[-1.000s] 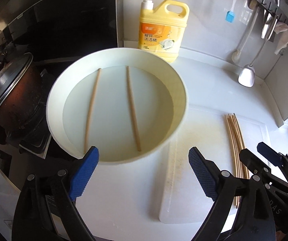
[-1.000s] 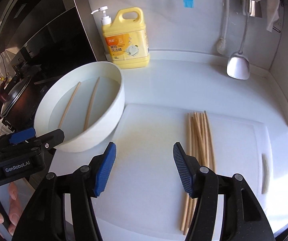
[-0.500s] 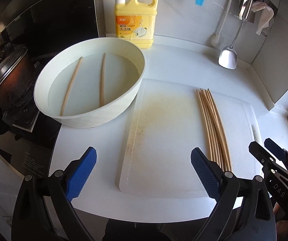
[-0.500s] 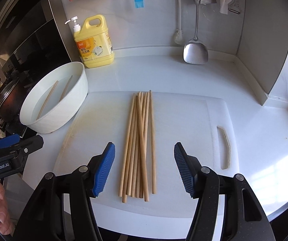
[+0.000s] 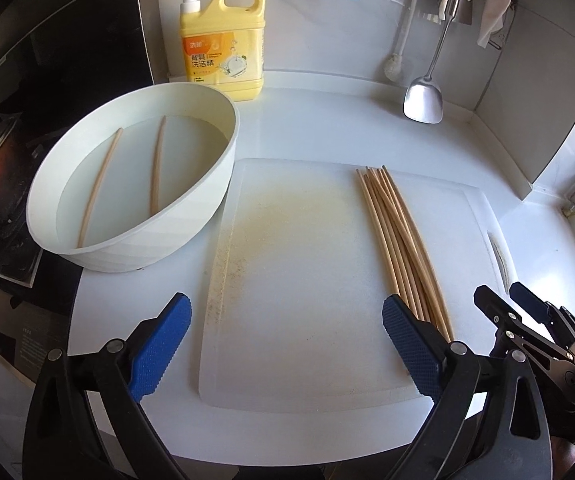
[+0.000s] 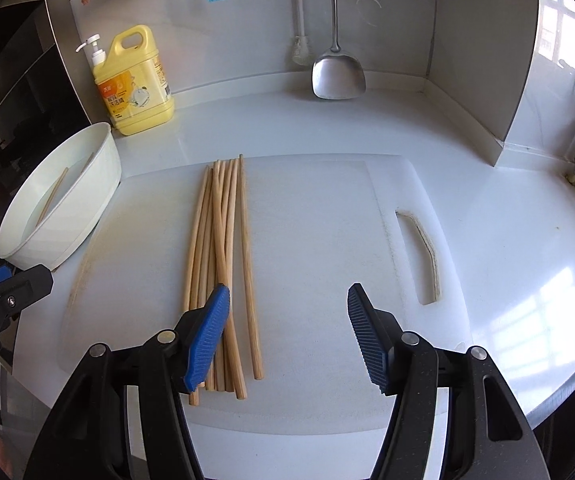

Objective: Organize utensils
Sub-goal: 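Move both open tools back over the chopstick bundle on the board, then separate and grasp one chopstick with the right tool while the left tool grasps another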

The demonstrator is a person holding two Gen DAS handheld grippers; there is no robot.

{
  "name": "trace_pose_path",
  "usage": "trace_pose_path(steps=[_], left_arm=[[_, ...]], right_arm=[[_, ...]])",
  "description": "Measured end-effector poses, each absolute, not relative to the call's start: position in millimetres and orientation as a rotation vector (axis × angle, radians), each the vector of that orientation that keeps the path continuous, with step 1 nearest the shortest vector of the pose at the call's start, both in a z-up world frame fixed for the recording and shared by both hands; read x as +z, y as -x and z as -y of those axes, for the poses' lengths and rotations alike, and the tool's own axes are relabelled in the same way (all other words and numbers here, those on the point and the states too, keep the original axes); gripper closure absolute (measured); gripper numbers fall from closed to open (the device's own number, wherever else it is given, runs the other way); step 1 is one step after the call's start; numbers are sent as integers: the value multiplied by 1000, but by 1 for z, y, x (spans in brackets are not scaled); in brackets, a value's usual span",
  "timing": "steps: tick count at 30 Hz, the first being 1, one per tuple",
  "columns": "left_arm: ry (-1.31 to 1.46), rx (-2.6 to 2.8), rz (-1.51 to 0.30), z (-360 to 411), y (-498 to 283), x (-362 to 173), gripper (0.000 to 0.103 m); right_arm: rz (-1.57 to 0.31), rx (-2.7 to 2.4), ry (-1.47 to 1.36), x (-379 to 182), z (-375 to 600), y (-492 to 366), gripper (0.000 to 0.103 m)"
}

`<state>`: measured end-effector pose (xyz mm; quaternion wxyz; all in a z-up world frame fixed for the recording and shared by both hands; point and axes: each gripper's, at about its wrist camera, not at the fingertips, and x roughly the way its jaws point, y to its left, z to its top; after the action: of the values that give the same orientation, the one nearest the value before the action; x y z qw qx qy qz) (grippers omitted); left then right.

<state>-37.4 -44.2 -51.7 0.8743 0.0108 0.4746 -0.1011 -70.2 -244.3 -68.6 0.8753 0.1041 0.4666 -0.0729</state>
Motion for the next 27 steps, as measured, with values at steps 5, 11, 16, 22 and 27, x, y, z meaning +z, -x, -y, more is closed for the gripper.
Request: trace_pose_path(steps=[5,11,16,22,27], left_arm=[[1,-226,-992,53,31,-73,7],[28,-198,-958,63,27,-91,7],[27,-172,-927,69,25,-101,7],[13,-152,-899,69,21,-100,7],[15,-139,-893,68,19,-99,7]], right_arm=[[-962,-149,-230,-80,249,58,44],[-933,-106,-207,-94,253,37,44],[-923,-77,-185,-107,254,28,44],[-925,-53,-174,-113,253,24,44],[-924,-42,-135,-114,245,18,44]])
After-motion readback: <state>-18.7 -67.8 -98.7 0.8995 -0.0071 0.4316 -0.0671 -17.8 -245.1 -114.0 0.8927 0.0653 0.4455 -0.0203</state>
